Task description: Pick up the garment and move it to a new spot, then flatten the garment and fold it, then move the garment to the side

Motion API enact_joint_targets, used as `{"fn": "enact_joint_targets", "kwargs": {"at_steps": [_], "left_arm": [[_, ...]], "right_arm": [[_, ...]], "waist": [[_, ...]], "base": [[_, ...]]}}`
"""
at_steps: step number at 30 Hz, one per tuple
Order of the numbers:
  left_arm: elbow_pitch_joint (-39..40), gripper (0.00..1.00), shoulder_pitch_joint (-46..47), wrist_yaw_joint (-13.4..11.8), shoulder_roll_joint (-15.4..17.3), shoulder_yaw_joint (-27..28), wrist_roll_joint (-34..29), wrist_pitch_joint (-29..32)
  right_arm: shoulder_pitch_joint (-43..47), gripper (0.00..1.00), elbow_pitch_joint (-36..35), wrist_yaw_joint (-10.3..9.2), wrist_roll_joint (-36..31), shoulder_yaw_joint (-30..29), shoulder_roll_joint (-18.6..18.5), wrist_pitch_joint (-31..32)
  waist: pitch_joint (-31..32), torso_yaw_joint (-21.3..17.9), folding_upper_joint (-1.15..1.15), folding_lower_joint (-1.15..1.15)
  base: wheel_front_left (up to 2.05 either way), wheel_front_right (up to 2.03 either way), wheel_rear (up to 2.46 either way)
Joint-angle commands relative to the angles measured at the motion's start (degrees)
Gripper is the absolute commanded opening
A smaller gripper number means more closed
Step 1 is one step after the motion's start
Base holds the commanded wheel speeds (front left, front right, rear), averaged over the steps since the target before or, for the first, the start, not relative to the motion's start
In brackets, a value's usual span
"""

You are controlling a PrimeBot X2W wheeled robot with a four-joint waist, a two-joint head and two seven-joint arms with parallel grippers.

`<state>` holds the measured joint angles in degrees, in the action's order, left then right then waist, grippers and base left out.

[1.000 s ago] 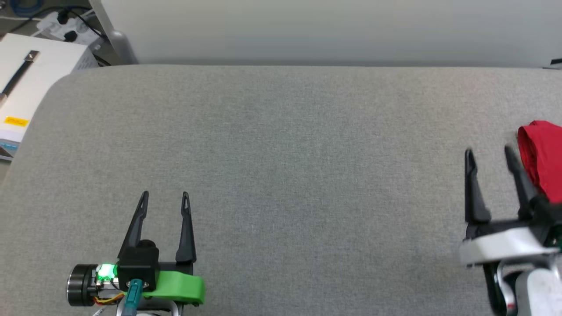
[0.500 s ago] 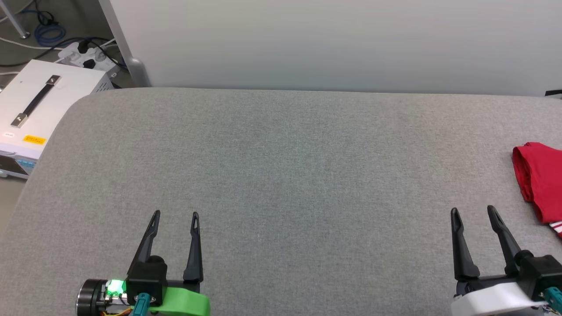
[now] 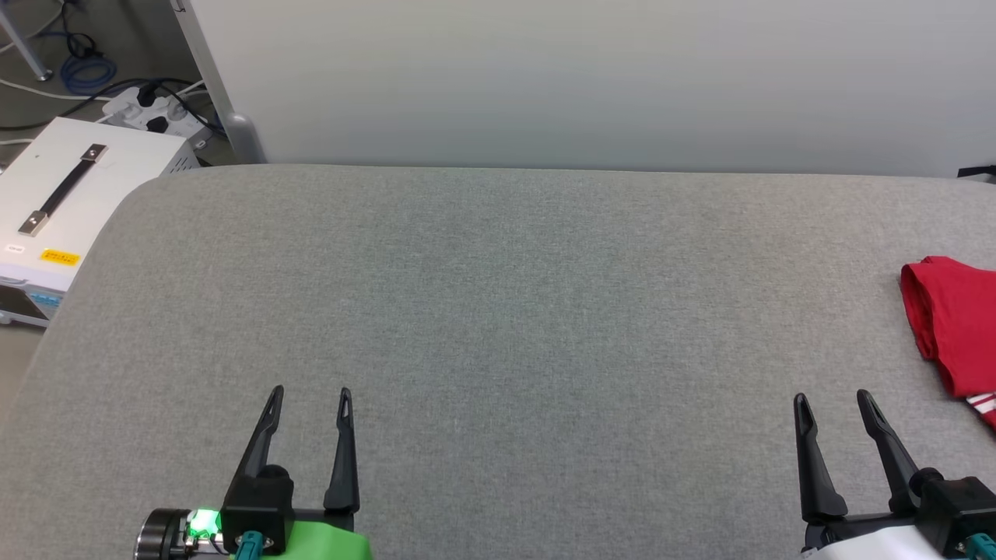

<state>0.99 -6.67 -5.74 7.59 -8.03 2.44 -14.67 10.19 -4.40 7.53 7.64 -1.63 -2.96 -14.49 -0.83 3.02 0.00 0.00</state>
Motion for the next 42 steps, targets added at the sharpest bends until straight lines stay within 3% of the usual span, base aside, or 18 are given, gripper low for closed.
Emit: {"fn": "enact_joint_targets", "kwargs": {"at_steps": [1, 2, 3, 42], "left_arm": [[0.25, 1.0, -0.94, 0.36, -0.28, 0.24, -0.12, -0.33], [0.24, 1.0, -0.98, 0.41, -0.31, 0.31, -0.13, -0.33], [0.01, 0.0, -0.08, 0.18, -0.12, 0.19, 0.0, 0.0], [-0.32, 0.0, 1.76, 1.69, -1.35, 2.24, -0.63, 4.0]], "right_arm": [[0.56, 1.0, -0.22, -0.04, 0.43, 0.16, 0.08, -0.51], [0.55, 1.0, -0.22, -0.04, 0.49, 0.2, 0.08, -0.51], [0.02, 0.0, 0.0, 0.0, 0.27, 0.14, 0.0, 0.0], [-2.72, 0.0, 1.21, -0.01, -1.85, 0.52, 0.02, 3.97]], "waist": [[0.01, -0.04, 0.0, 0.0], [0.0, -0.05, 0.0, 0.0], [-0.01, -0.06, 0.0, 0.0], [0.21, -0.87, 0.0, 0.0]], "base": [[0.0, 0.0, 0.0], [0.0, 0.0, 0.0], [0.0, 0.0, 0.0], [0.0, 0.0, 0.0]]}}
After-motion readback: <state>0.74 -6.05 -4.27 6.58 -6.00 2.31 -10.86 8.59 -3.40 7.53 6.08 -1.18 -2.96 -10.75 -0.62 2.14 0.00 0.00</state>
